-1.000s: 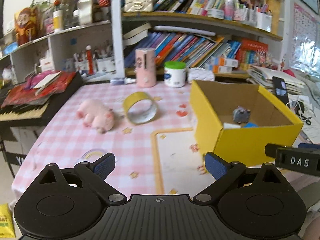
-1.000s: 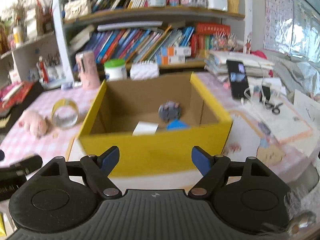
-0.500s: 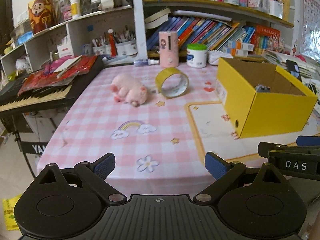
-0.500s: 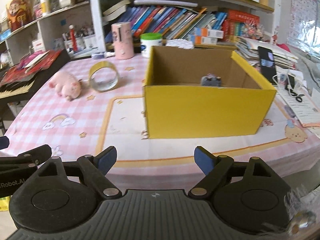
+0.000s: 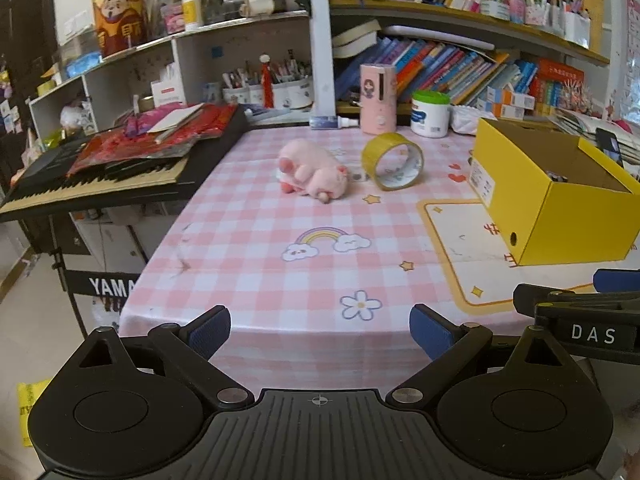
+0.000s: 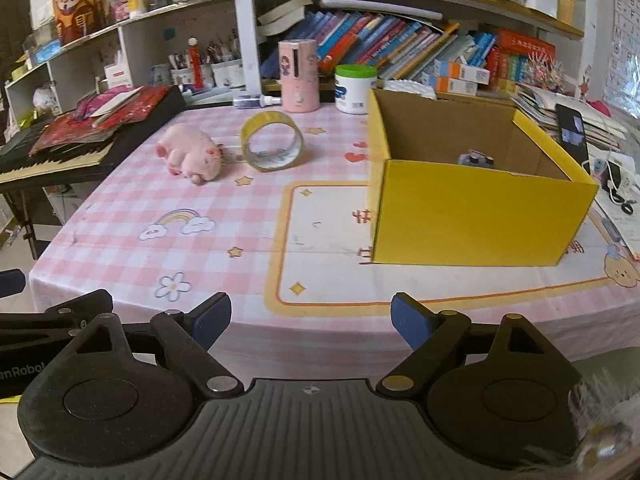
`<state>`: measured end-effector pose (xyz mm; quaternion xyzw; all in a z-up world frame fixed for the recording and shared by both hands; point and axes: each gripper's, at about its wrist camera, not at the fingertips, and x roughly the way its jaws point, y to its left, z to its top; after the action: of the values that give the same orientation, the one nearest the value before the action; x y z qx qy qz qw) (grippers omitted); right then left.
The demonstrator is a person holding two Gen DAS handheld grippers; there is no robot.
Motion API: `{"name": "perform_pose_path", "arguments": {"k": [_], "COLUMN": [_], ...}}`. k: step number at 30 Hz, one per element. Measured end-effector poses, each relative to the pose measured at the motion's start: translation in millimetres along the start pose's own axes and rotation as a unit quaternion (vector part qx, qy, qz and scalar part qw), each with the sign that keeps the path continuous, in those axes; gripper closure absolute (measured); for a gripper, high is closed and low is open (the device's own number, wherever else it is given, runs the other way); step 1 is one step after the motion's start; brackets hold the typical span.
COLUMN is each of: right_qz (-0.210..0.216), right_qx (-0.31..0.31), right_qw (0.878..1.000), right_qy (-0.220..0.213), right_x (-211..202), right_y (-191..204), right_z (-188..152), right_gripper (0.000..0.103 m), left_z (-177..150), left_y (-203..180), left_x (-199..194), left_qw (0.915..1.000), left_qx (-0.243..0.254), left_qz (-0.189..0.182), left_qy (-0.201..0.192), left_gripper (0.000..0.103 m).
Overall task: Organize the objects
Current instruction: 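Withdraw both tools from the box toward the pink pig and tape roll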
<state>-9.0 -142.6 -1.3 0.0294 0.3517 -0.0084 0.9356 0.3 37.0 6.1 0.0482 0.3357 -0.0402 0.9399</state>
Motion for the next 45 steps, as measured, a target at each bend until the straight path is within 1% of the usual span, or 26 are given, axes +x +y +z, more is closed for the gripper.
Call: {"name": "perform_pose_path", "arguments": {"k": [14, 23, 29, 34, 40, 45], "right_qz": [0.004, 0.008, 0.015, 0.019, 0.027, 0.039], "right_qx": [-0.018, -0.023, -0.026, -0.026, -0.030, -0.036], "right_qw": [1.000, 1.000, 1.000, 0.999, 0.999, 0.998], "right_qy": [-0.011, 0.000, 0.005, 0.012, 0.019, 0.018], "right_x": [-3, 10, 25, 45, 76, 103], "right_y": [23, 29, 29, 27, 27, 28], "right_z": [4, 8, 16, 27, 51, 77], "right_gripper": [0.016, 0.016, 0.016, 0.016, 0.016, 0.016], "left_z": [1, 3, 10, 23, 43, 66], "left_y": [17, 19, 19, 18, 19, 22], "left_x": [1, 13, 28, 48, 74, 99], "left_qw": [0.9999, 0.9999, 0.9997, 0.9995, 0.9990, 0.9983], "left_qx": [-0.014, -0.015, -0.017, -0.017, -0.022, -0.032], "left_qz": [0.001, 0.007, 0.014, 0.021, 0.033, 0.042], "left_qy": [-0.006, 0.004, 0.010, 0.017, 0.022, 0.023], "left_gripper": [0.005, 0.005, 0.005, 0.005, 0.005, 0.005]}}
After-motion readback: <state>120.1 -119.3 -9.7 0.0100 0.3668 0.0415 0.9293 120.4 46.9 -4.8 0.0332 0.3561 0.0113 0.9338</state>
